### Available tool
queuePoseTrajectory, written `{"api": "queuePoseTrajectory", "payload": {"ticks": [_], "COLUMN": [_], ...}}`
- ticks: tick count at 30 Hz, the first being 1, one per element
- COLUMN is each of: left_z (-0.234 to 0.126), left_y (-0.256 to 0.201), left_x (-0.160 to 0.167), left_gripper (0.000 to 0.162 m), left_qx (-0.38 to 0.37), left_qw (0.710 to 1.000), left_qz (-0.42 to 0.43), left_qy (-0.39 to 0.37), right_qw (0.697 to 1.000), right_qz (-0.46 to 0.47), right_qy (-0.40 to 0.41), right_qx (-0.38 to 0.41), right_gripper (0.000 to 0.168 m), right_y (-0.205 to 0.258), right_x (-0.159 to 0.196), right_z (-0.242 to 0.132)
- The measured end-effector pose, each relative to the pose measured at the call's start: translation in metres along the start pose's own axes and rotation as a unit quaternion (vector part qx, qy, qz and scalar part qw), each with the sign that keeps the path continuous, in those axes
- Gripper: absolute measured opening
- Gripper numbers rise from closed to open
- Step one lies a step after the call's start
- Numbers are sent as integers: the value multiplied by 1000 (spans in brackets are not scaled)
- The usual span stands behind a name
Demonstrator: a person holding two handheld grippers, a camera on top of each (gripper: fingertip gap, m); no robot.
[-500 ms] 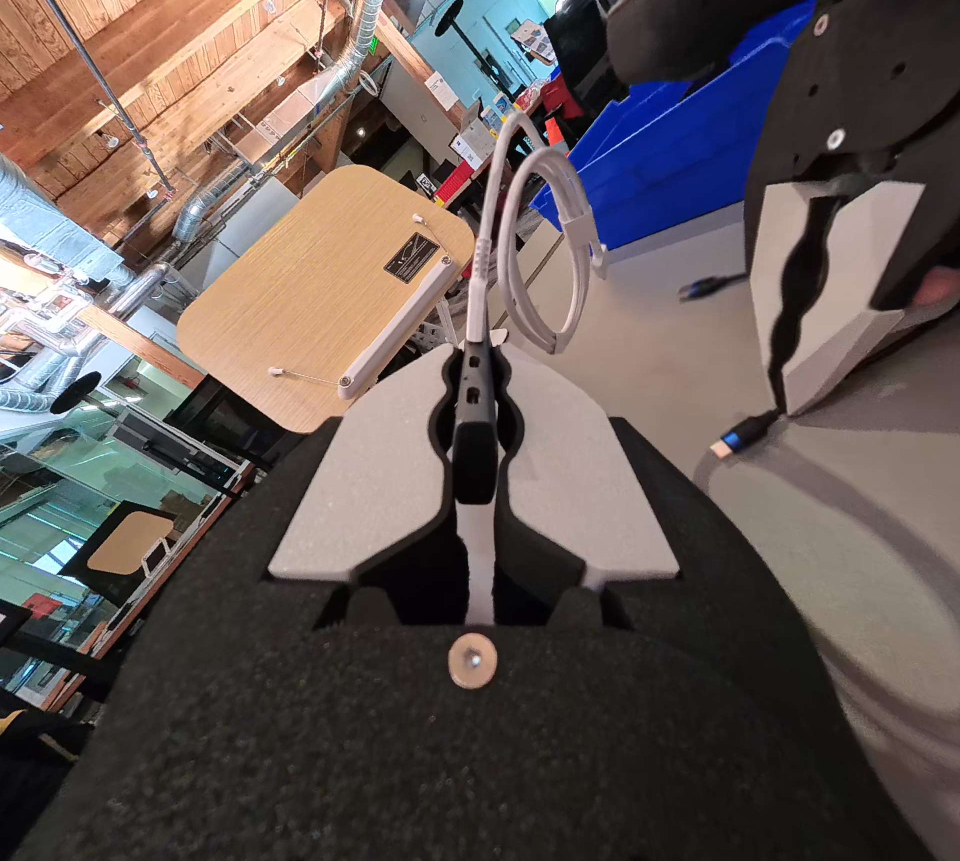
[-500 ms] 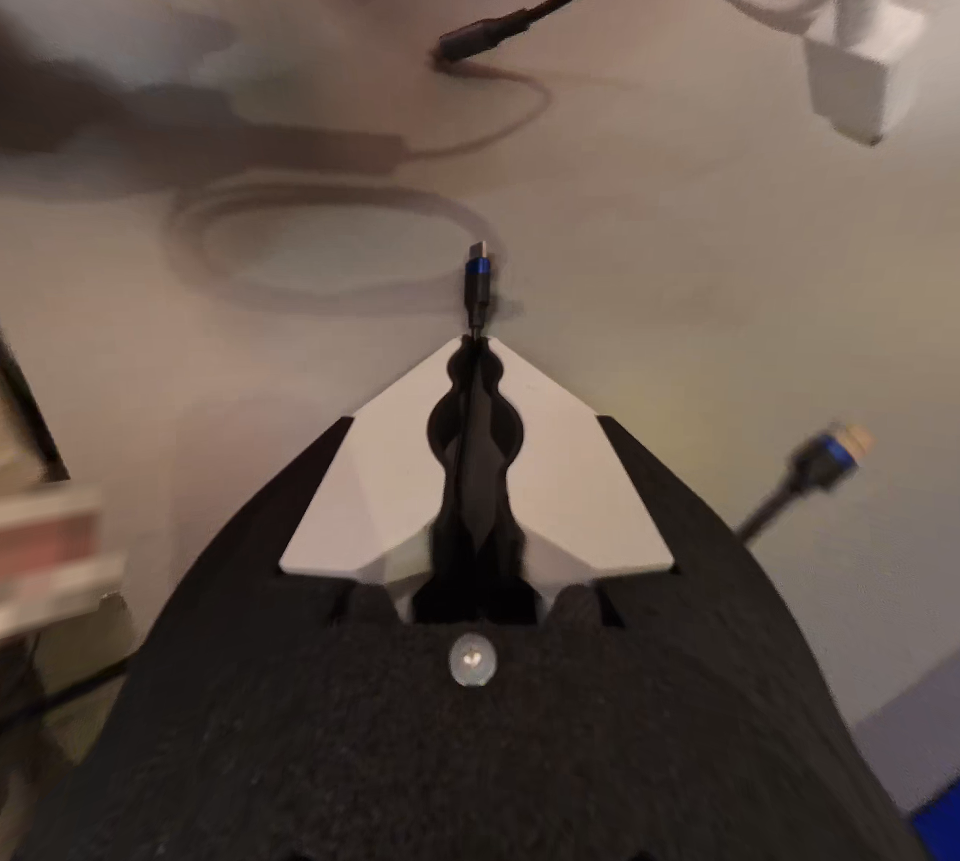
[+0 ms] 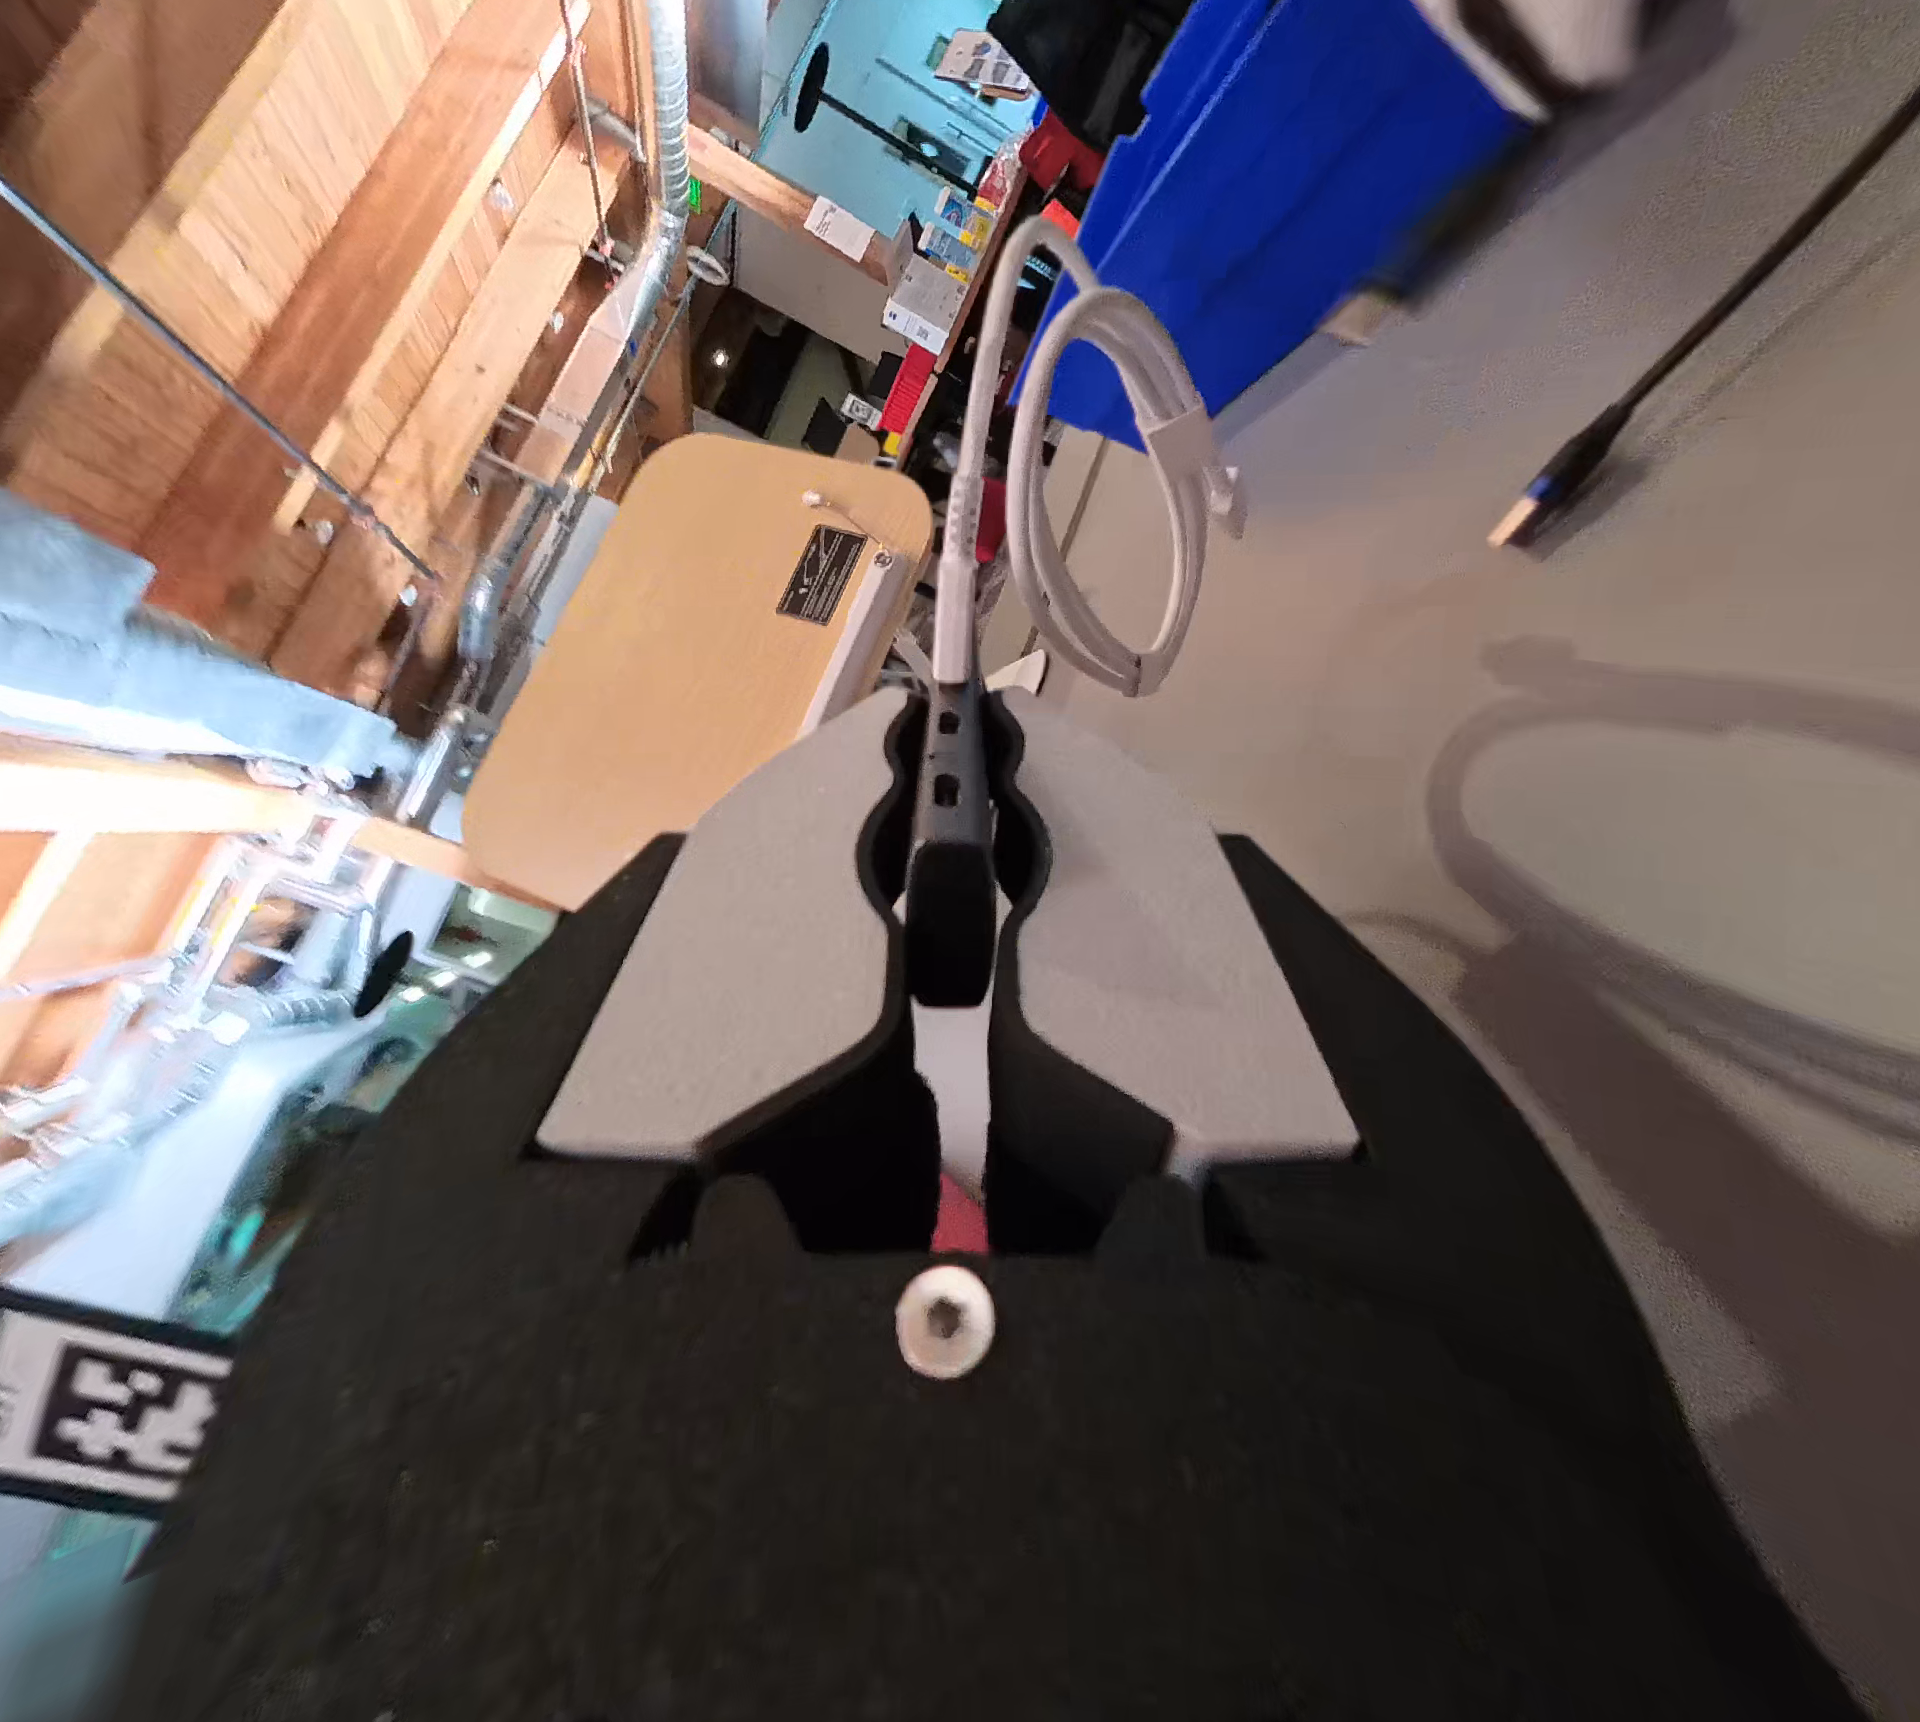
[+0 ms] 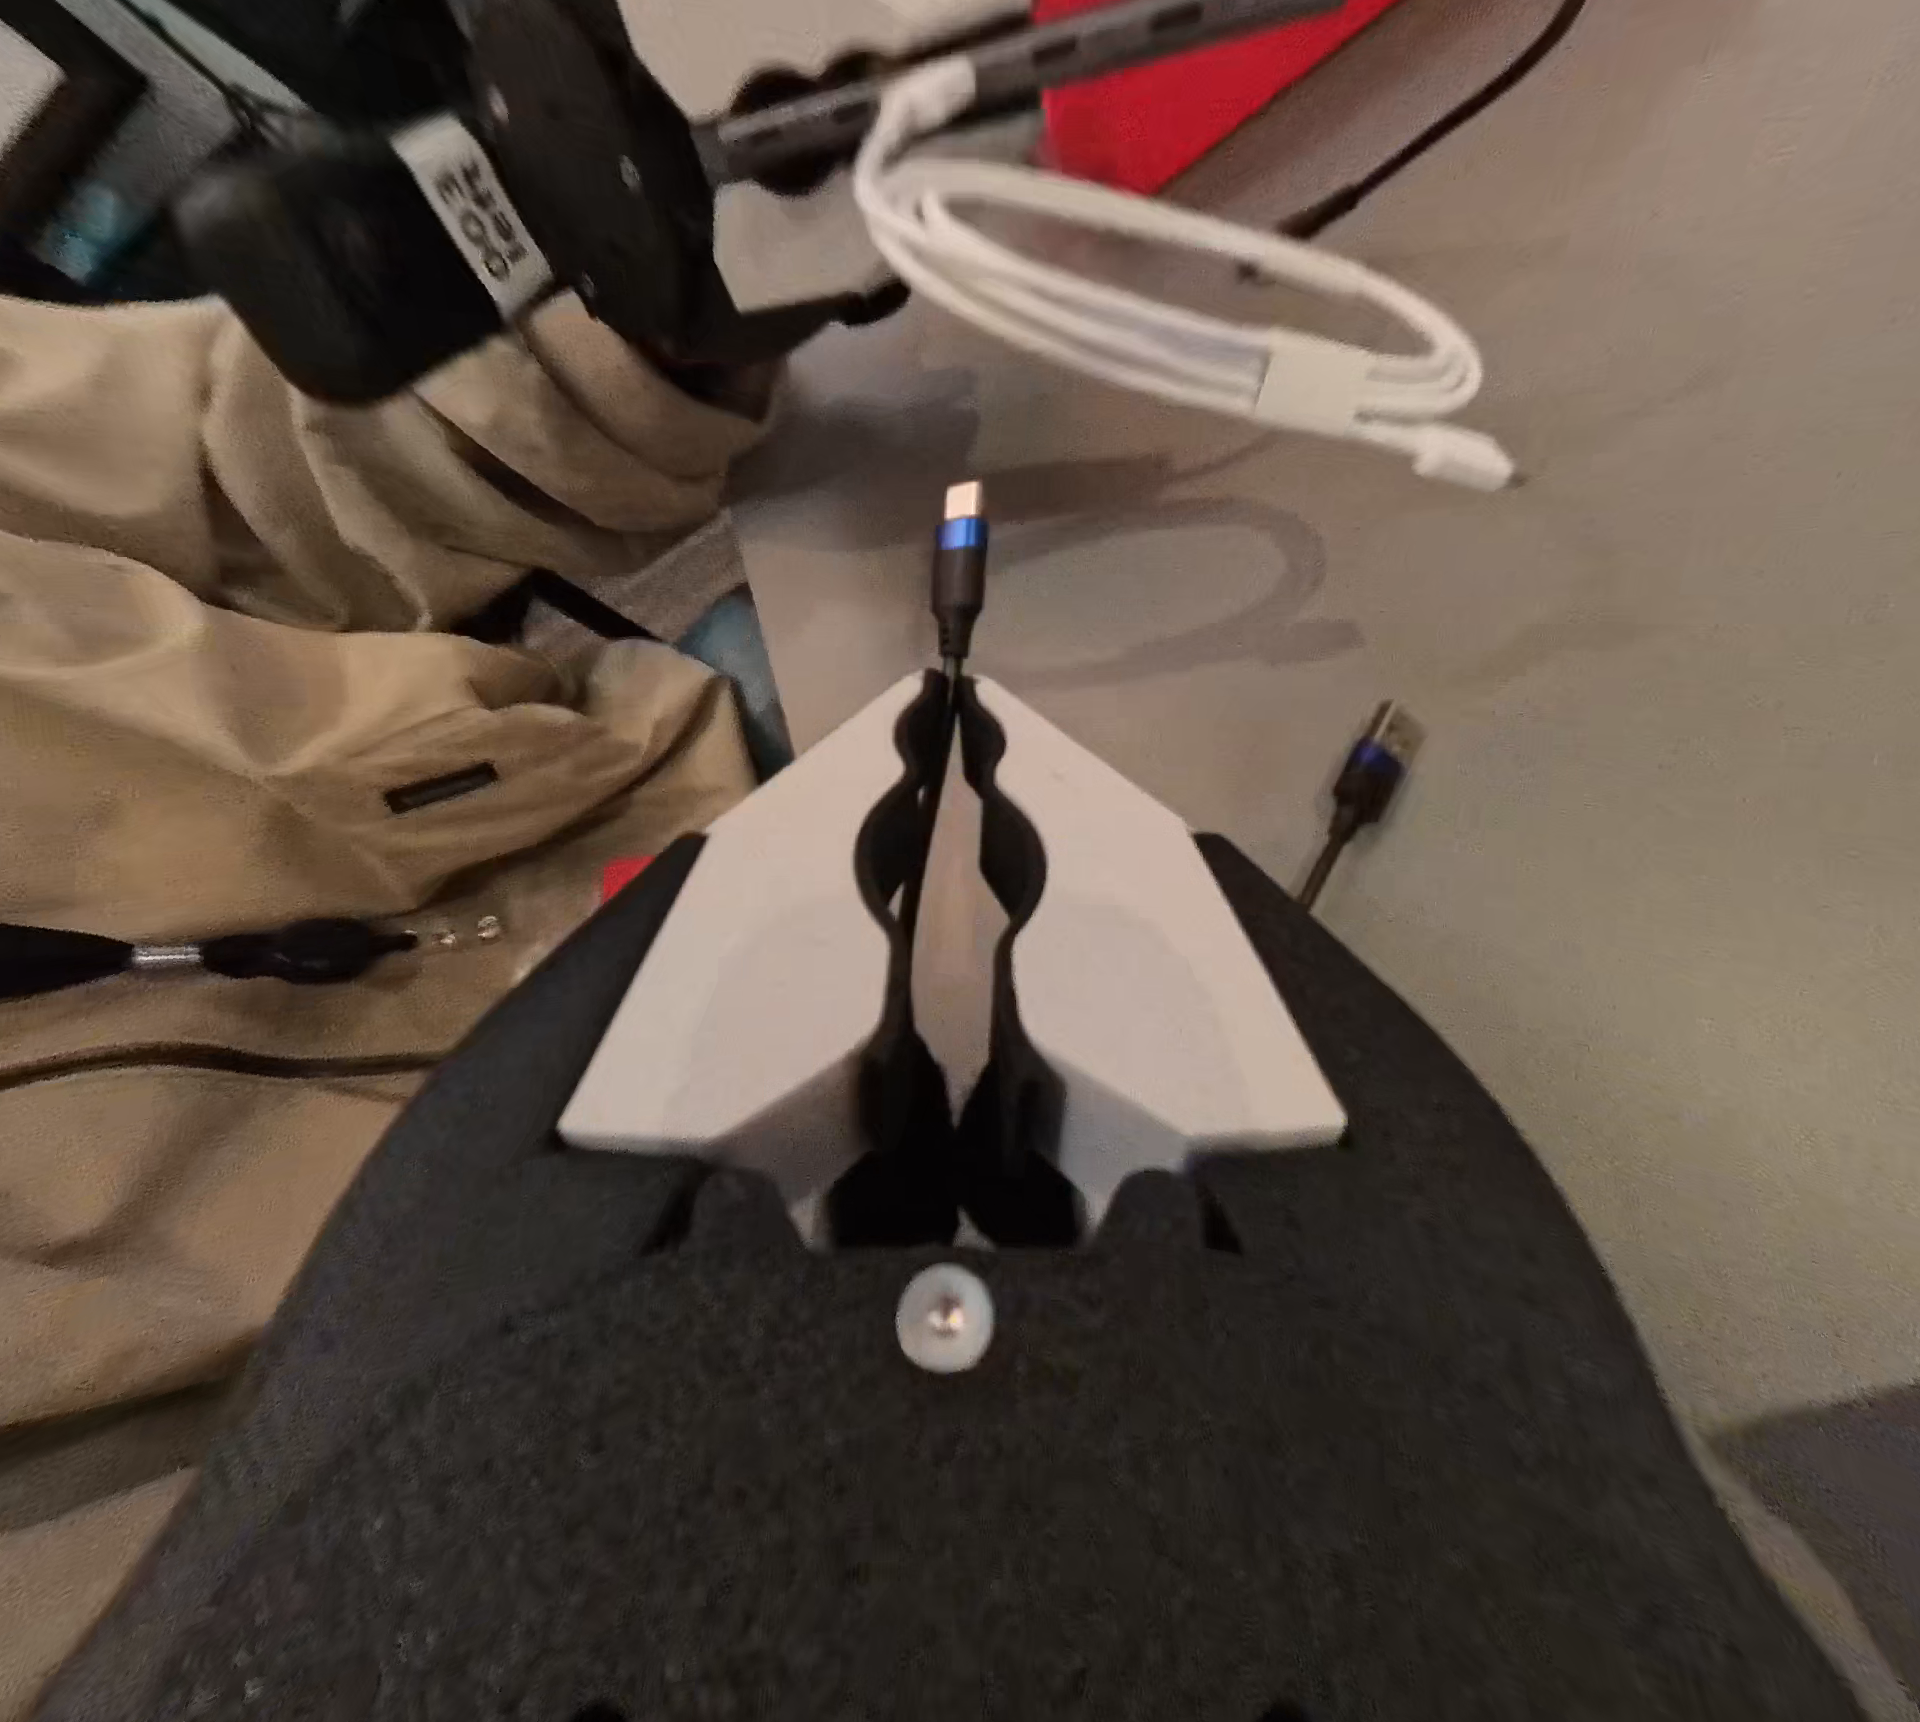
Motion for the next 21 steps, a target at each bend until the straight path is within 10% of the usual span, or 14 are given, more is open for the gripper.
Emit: {"api": "queuePoseTrajectory", "payload": {"ticks": [21], "left_z": [-6], "left_y": [-37], "left_x": [-39], "left_gripper": [10], "left_qx": [17], "left_qw": [973], "left_qz": [216], "left_qy": [-79], "right_qw": [994], "right_qz": [109], "right_qy": [7], "right_qx": [-25], "right_gripper": [1], "right_y": [-2], "right_x": [-14], "right_z": [-7]}}
Point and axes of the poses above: each gripper's, where its closed fingertips meet, z out along the fingers, x out of its underside, y = z × x across the jaws, the point moved 10 cm from there along -z, back along the fingers, and after that the axes turned 8 degrees about -x, right-handed, at the moved point
